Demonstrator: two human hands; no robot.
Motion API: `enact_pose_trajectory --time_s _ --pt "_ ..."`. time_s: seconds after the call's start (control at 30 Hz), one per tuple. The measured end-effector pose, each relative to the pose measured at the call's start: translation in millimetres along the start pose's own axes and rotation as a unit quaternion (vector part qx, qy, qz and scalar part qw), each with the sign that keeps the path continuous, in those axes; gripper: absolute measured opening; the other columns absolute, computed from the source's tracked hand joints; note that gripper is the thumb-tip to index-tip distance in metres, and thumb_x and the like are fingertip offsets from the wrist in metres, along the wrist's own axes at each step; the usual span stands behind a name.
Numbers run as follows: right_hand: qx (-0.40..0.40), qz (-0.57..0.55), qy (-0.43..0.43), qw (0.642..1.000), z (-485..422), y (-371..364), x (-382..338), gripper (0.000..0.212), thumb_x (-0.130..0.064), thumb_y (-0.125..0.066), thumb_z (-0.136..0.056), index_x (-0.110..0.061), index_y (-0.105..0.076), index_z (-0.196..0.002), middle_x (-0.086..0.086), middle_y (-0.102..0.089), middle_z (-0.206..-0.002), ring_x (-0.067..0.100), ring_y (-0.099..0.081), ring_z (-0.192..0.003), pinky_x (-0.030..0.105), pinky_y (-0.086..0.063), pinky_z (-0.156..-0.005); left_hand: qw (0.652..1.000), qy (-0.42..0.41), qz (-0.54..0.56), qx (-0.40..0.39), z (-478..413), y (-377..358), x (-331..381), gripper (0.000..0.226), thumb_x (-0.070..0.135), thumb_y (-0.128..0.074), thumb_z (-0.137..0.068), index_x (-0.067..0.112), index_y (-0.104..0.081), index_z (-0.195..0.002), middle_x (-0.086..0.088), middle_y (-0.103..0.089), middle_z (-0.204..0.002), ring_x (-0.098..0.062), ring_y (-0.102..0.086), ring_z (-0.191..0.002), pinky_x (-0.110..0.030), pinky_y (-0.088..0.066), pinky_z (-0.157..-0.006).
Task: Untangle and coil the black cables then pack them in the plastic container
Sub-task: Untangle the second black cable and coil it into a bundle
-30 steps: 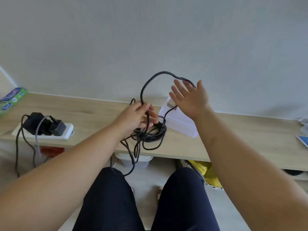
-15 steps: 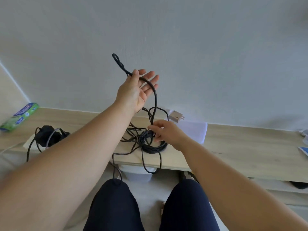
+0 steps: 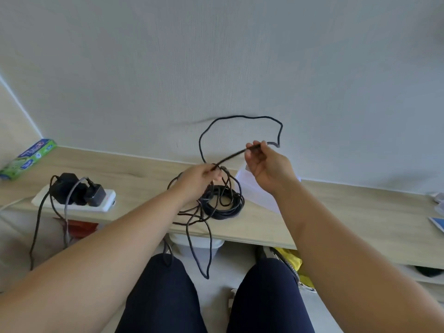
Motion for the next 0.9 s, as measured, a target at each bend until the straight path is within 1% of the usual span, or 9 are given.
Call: enact_pose_trajectory --time_s 0.1,0.2,0.27,0.47,0.53,0.6,0.7,0.77,0.9 --pt "-0.039 0.128 -0.006 0.991 0.5 2.6 1.4 0.024 -0.022 -0.043 -0.101 -0.007 -0.057 -0.112 0.009 -0.066 -0.11 0.024 -0.068 -0.09 0.033 -0.057 -0.07 0.977 0.007 0.187 0.1 -11.2 24.9 22.0 0.02 0.023 -0.04 -0.101 0.017 -0.059 -0.104 0.004 -0.07 -0.095 -0.008 -0.069 -0.083 -0.023 -0.055 -0.079" --pt "-0.062 0.383 -0.023 0.921 3.7 11.4 18.2 0.036 -0.028 -0.05 -0.098 -0.015 -0.051 -0.131 0.005 -0.059 -0.126 0.022 -0.06 -0.107 0.034 -0.054 -0.083 0.93 0.005 0.357 0.086 -21.2 51.8 51.8 0.021 0.02 -0.036 -0.103 0.014 -0.056 -0.098 -0.004 -0.071 -0.086 -0.018 -0.072 -0.076 -0.03 -0.059 -0.072" --pt "-0.087 0.449 -0.034 0.889 9.5 13.3 26.3 0.034 -0.039 -0.046 -0.098 -0.023 -0.054 -0.126 0.0 -0.064 -0.12 0.017 -0.06 -0.109 0.034 -0.05 -0.09 0.928 0.015 0.365 0.075 -22.8 57.6 60.4 0.021 0.019 -0.037 -0.103 0.013 -0.056 -0.097 -0.004 -0.072 -0.08 -0.02 -0.072 -0.073 -0.032 -0.06 -0.068" --pt "-0.136 0.39 -0.022 0.911 38.4 7.9 18.9 0.019 -0.019 -0.045 -0.099 -0.008 -0.061 -0.099 0.004 -0.067 -0.079 0.017 -0.067 -0.078 0.031 -0.056 -0.072 0.875 0.122 0.46 0.09 -13.1 44.3 44.5 0.024 0.026 -0.04 -0.102 0.008 -0.055 -0.101 -0.01 -0.071 -0.082 -0.022 -0.069 -0.074 -0.035 -0.06 -0.065" --pt "-0.119 0.438 0.027 0.89 43.6 4.4 17.5 0.015 -0.017 -0.051 -0.097 -0.008 -0.063 -0.094 0.003 -0.069 -0.077 0.013 -0.068 -0.074 0.025 -0.056 -0.066 0.894 0.157 0.419 0.018 -3.7 23.9 45.9 0.026 0.032 -0.043 -0.1 0.01 -0.057 -0.1 -0.009 -0.07 -0.087 -0.021 -0.067 -0.075 -0.038 -0.057 -0.069" --pt "-0.109 0.479 0.061 0.869 46.9 1.1 18.2 0.01 -0.016 -0.057 -0.093 -0.011 -0.065 -0.09 0.002 -0.07 -0.076 0.013 -0.068 -0.07 0.024 -0.056 -0.064 0.932 0.154 0.326 -0.036 6.3 4.9 51.5 0.027 0.031 -0.044 -0.1 0.012 -0.062 -0.092 -0.005 -0.068 -0.086 -0.018 -0.065 -0.072 -0.032 -0.056 -0.062" --pt "-0.075 0.559 0.151 0.812 47.3 3.9 13.2 0.006 -0.018 -0.063 -0.09 -0.015 -0.067 -0.086 -0.002 -0.07 -0.074 0.012 -0.067 -0.068 0.025 -0.055 -0.067 0.971 0.131 0.199 -0.011 11.4 1.8 61.1 0.034 0.031 -0.037 -0.102 0.012 -0.062 -0.088 -0.004 -0.067 -0.078 -0.017 -0.066 -0.064 -0.029 -0.054 -0.059" --pt "-0.02 0.584 0.253 0.771 43.4 6.7 2.0 0.007 -0.018 -0.063 -0.089 -0.021 -0.064 -0.095 -0.005 -0.068 -0.088 0.013 -0.063 -0.079 0.028 -0.052 -0.075 0.99 0.109 0.092 -0.004 11.7 12.7 65.9 0.037 0.033 -0.031 -0.103 0.012 -0.059 -0.092 -0.003 -0.062 -0.067 -0.016 -0.06 -0.053 -0.026 -0.049 -0.052" --pt "0.024 0.647 0.429 0.63 30.4 -10.8 -30.7 0.075 -0.02 -0.071 -0.082 -0.019 -0.029 -0.145 0.006 -0.031 -0.149 0.024 -0.032 -0.131 0.032 -0.029 -0.106 0.998 -0.009 -0.052 -0.046 18.8 41.4 97.3 0.048 0.042 -0.026 -0.102 0.017 -0.065 -0.088 0.005 -0.04 -0.055 -0.008 -0.036 -0.044 -0.023 -0.031 -0.05"
Point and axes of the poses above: each hand's wrist, its own z-axis away from the middle knuckle, its own y-axis out of the back of the hand, x = y × z, the point moved 2 cm from there along -z, towards the middle knuckle
